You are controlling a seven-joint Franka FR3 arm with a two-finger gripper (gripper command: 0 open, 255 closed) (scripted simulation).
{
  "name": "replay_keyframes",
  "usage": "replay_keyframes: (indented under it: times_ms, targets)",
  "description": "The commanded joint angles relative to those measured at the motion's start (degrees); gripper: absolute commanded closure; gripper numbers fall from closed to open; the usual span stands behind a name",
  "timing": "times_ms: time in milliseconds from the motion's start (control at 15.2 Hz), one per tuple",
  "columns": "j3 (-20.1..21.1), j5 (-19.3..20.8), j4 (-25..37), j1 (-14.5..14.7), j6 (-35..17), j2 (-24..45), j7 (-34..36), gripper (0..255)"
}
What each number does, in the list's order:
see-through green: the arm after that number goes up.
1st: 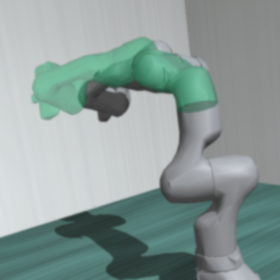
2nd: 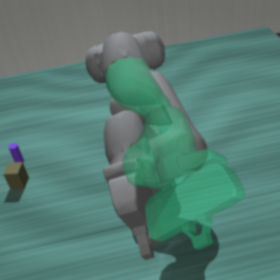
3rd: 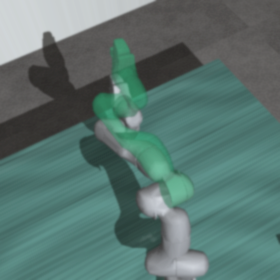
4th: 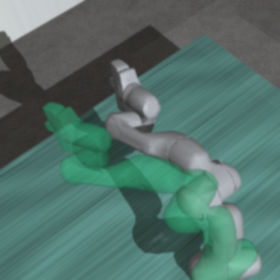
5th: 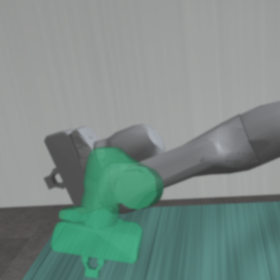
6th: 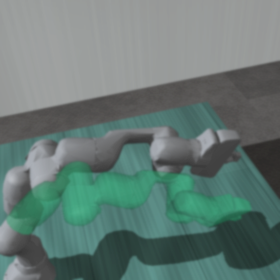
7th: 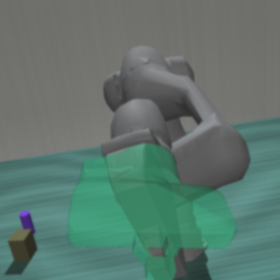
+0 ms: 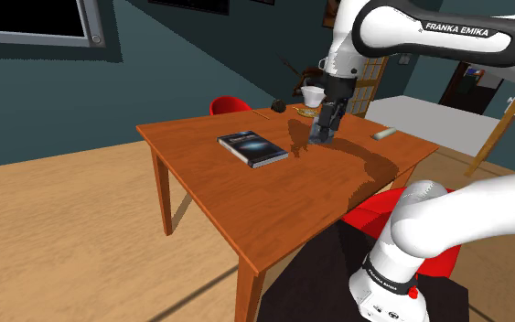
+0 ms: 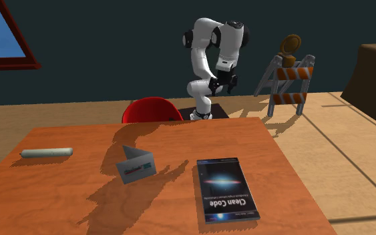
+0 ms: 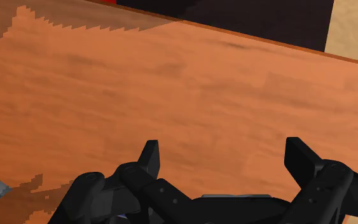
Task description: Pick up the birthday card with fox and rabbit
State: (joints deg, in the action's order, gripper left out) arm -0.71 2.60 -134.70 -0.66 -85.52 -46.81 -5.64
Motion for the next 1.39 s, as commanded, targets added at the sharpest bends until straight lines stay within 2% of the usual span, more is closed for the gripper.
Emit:
replay_keyframes:
  times_ms: [0, 726, 1320]
  targets:
    - [0.0, 0.0, 0.0, 0.0, 0.0, 0.0, 0.0, 0]
    - [-11.4, 6.2, 6.1, -3.8, -10.3, 14.6, -10.3, 0]
    - [-20.2, 5.6, 16.9, -5.5, -16.6, 30.3, -19.3, 0]
